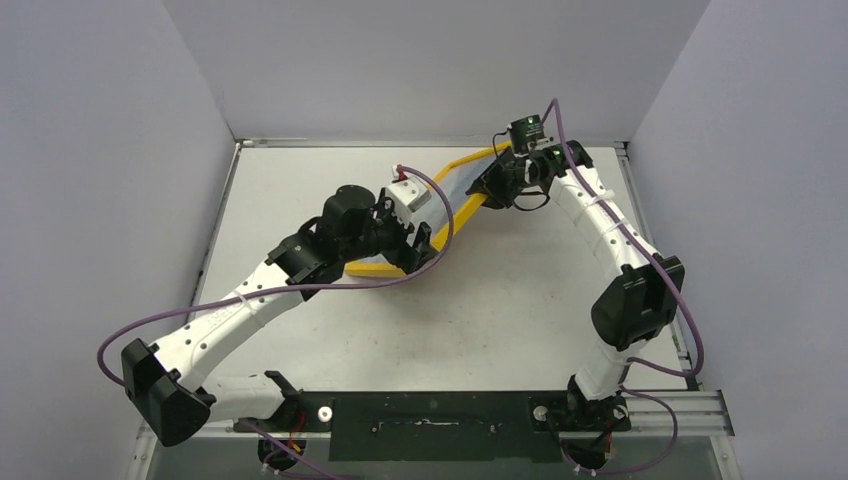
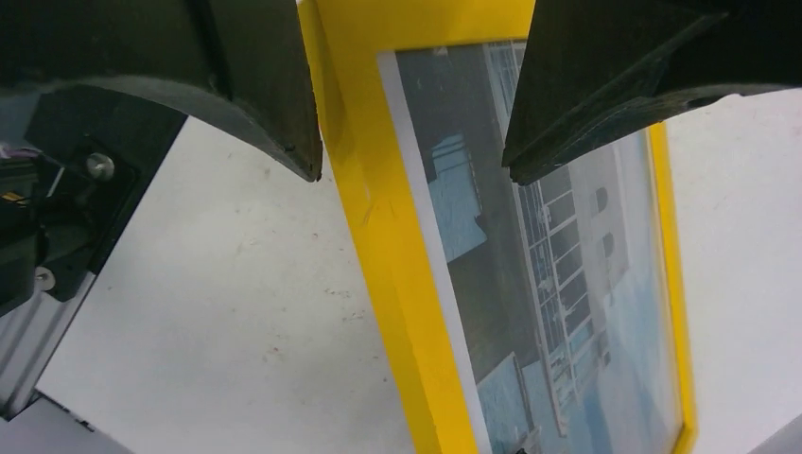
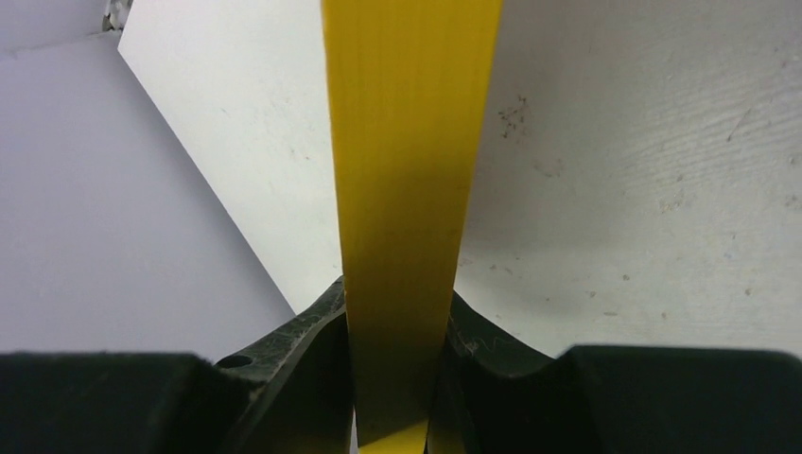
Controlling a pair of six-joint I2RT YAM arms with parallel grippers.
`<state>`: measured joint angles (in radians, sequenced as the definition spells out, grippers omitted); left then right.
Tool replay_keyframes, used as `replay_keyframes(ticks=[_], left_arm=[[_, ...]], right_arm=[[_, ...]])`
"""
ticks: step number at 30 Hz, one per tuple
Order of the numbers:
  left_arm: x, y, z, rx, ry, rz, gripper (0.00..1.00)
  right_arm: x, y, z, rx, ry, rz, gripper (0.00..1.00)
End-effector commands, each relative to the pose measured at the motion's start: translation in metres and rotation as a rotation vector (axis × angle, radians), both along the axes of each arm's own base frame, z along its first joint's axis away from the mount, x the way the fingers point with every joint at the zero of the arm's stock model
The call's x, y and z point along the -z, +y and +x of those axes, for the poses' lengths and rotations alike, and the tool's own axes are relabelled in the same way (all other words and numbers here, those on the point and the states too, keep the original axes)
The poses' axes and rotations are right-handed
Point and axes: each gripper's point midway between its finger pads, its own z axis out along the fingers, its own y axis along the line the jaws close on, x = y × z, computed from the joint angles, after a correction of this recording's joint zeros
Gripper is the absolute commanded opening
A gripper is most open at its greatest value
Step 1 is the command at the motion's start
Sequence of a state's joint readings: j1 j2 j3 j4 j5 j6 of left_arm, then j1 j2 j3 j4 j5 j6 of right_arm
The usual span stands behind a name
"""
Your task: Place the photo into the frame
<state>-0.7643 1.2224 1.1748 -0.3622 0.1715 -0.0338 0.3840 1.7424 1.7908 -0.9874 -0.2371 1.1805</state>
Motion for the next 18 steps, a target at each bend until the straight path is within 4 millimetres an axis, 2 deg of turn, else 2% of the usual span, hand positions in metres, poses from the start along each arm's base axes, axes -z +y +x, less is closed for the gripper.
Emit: replay_keyframes(ticks=[1,5,7,10,13,15,18], left_arm=[[-0.055,-0.015,-0.011,0.05,0.008,-0.146,0.69],[-0.074,-0.01,0.002,-0.003,-0.024,-0.197,0.75],[-0.074,-0.004,0.016,-0.067,-0.01,-0.21,0.76],[-0.056,0.008,0.04,-0.18,0.058,-0.185,0.76],[-0.033,0.028,0.059,-0.283,0.146,-0.17,0.76],[-0.017,0.041,0.068,-0.327,0.213,-0.17,0.76],[0.008,0.059,0.07,-0.36,0.335,-0.124,0.76]], right_arm=[[-0.032,-0.011,0.015,-0.233,-0.253,0.038,0.01],[-0.012,-0.027,0.012,-0.383,-0.285,0.038,0.04],[0.003,-0.032,0.007,-0.437,-0.28,0.035,0.04],[0.03,-0.038,-0.001,-0.496,-0.259,0.054,0.06],[0.057,-0.053,-0.002,-0.479,-0.234,0.04,0.12],[0.072,-0.062,0.001,-0.444,-0.225,0.047,0.16],[0.093,-0.07,0.001,-0.453,-0.214,0.043,0.16]])
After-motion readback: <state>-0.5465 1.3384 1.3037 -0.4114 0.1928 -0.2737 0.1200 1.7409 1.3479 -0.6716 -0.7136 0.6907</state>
